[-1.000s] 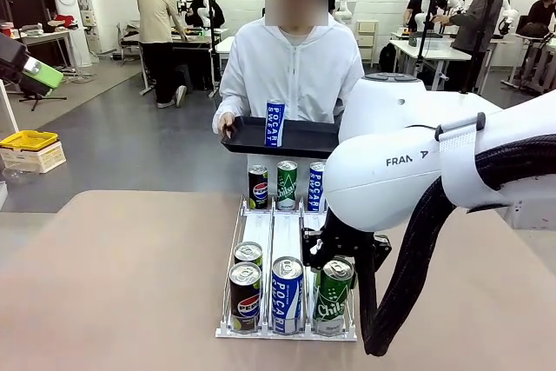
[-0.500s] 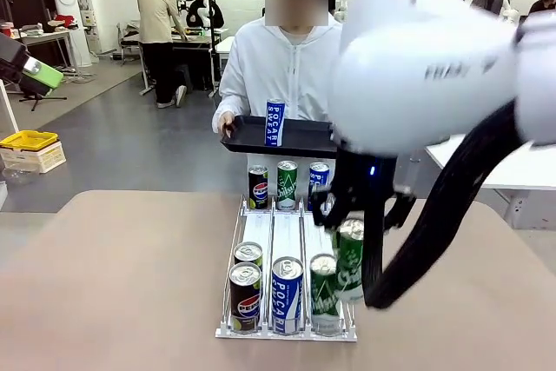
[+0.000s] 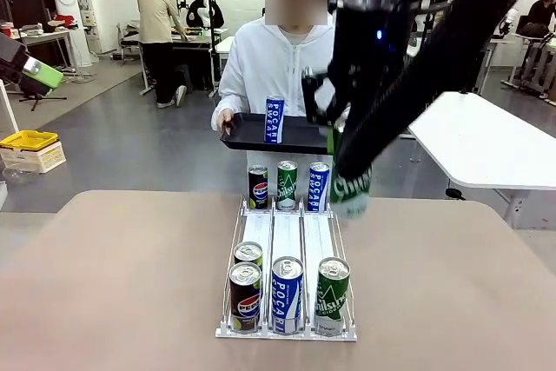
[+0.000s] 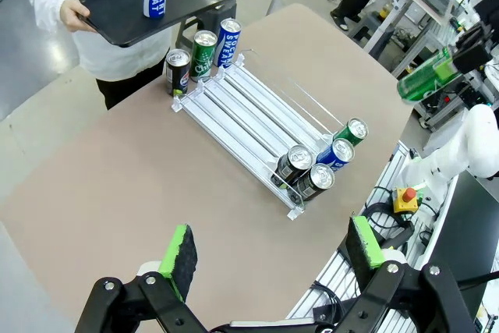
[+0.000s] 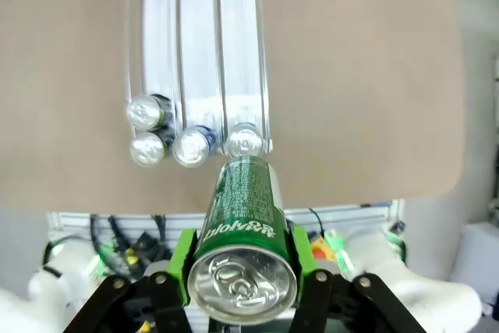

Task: Retrieve and hand over the desired beverage to the person.
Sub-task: Pick up another can of the same type that the person held from the Automatic Can Dispenser.

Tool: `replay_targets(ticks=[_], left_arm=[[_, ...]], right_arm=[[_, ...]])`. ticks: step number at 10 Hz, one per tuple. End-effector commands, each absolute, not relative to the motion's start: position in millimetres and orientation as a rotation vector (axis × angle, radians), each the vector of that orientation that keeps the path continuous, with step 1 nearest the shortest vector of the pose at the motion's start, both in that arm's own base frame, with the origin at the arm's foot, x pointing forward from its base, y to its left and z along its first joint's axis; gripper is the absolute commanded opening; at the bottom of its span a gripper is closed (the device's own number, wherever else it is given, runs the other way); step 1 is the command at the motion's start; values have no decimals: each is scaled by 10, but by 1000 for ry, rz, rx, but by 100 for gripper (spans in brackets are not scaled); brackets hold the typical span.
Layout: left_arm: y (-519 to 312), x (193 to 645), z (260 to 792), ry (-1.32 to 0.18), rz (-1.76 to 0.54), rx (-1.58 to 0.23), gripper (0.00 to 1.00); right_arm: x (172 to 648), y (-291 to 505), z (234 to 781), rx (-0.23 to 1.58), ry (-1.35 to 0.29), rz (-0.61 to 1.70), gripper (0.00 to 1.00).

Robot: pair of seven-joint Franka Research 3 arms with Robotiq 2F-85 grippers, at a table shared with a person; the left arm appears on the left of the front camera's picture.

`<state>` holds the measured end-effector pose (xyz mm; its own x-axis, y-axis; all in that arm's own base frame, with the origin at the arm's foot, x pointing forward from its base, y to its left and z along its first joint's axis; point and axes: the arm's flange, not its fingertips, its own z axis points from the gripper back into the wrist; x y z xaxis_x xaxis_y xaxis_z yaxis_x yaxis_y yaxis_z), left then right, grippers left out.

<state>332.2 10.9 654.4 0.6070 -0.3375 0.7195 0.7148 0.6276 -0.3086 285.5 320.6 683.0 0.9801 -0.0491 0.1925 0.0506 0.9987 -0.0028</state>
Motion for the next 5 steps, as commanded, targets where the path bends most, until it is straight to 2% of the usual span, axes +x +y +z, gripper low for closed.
replay_targets(ticks=[1,5], left_arm=[[131,3326,6538,-677,-677,-647,100],[131,3326,6538,-677,-677,-647,100]], right_arm=[[3113,3203,6945,-20,-264,-80,45],[3740,2963,6943,97,-279,-57,45]])
